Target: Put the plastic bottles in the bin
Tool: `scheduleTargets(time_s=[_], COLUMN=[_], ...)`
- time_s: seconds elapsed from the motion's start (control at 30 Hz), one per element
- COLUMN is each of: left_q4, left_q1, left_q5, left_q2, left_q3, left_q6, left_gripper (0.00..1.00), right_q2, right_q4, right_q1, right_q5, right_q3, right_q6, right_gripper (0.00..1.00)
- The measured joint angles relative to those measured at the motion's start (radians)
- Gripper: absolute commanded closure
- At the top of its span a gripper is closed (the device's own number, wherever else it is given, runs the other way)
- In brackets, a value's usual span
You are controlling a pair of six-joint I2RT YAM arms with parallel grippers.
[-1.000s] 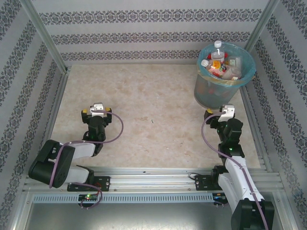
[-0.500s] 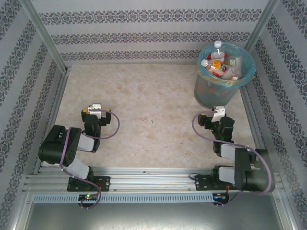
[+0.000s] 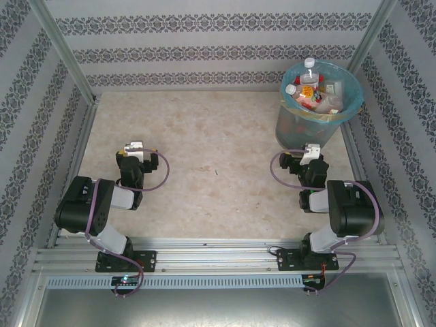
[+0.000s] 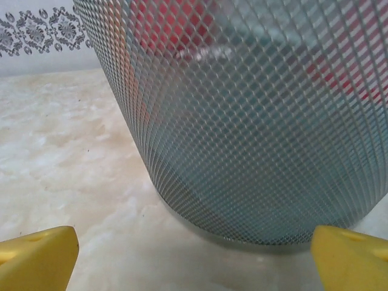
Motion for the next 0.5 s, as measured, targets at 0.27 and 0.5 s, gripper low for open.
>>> scheduleTargets(time_s=[0.27, 0.5], left_q4=[-0.035, -0.058], left_q1=[0.013, 0.039], left_q5=[0.015, 0.042], left_q2=[0.000, 0.000], left_q3=[0.005, 0.011], left_q6=[-0.007, -0.020], left_gripper=[0.00, 0.00], right_q2=[0.000, -0.001], right_q4=[-0.043, -0.052], right_q1=[0.015, 0.021], right_q5=[0.076, 0.096], right_q3=[0.013, 0.014], right_q6=[-0.001, -0.001], right_gripper=[0.02, 0.02])
